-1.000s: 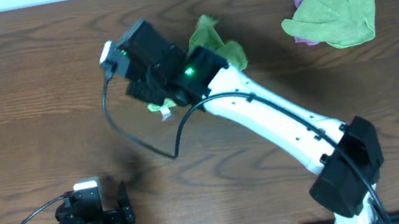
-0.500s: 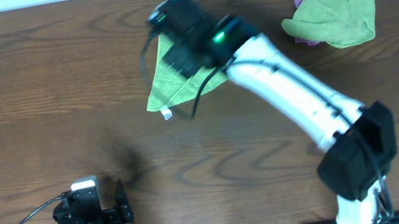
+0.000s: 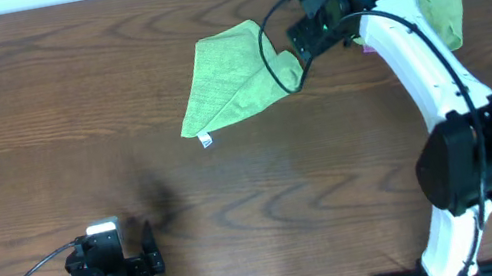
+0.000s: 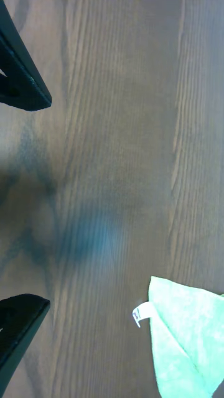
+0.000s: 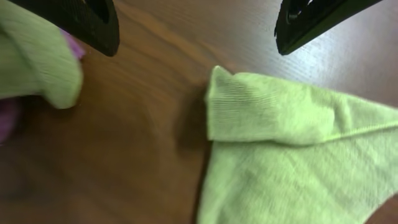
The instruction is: Fold the cloth
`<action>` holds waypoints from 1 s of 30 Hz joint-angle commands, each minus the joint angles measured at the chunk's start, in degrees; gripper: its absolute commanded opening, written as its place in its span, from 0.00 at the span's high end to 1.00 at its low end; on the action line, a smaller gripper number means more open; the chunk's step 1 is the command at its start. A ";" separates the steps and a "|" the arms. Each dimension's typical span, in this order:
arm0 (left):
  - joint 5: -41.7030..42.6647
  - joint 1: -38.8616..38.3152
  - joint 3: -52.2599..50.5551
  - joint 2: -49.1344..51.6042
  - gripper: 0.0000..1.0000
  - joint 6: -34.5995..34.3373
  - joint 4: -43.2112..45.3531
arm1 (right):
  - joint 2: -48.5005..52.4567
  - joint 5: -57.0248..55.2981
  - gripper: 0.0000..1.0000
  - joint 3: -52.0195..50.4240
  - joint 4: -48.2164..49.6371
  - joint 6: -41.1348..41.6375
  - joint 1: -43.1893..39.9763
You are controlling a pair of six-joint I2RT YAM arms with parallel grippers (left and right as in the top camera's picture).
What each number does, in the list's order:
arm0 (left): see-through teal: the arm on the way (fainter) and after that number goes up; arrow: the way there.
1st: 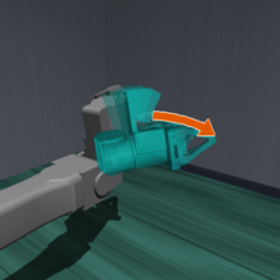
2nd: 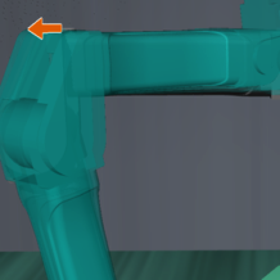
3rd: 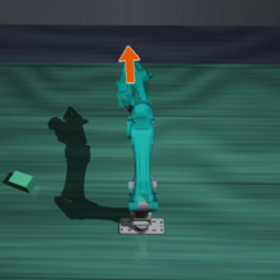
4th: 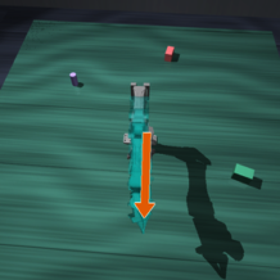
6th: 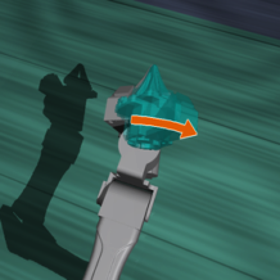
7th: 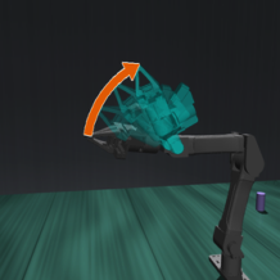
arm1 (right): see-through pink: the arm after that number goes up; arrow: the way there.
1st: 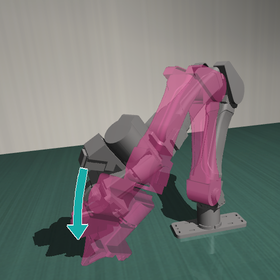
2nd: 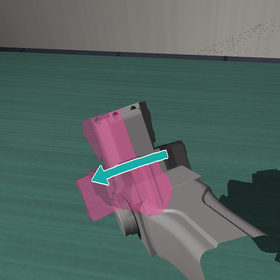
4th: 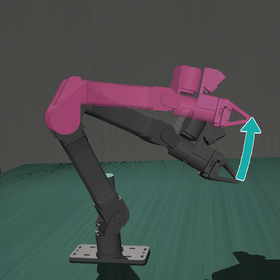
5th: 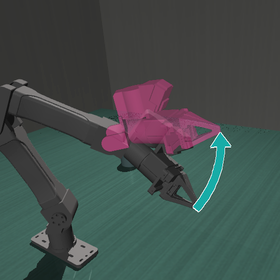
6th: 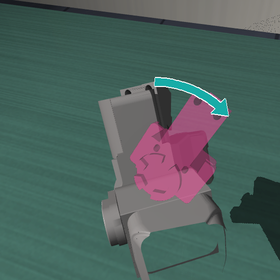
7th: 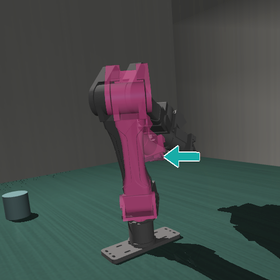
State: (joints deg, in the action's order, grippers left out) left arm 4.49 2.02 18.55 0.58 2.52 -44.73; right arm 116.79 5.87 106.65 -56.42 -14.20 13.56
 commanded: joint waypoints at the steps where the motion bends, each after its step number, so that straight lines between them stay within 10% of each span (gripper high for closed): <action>1: 0.02 -0.31 -0.13 -0.37 0.05 -1.92 0.22 | 3.58 3.89 0.22 -0.70 -0.37 -2.64 0.42; 30: 0.00 -0.31 -0.13 -0.37 0.05 -2.97 0.17 | 12.68 11.15 0.53 -0.70 8.02 1.38 0.35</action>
State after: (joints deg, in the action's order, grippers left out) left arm 4.49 2.02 18.55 0.58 -0.05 -44.75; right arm 127.37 15.59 106.08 -48.45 -14.15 13.78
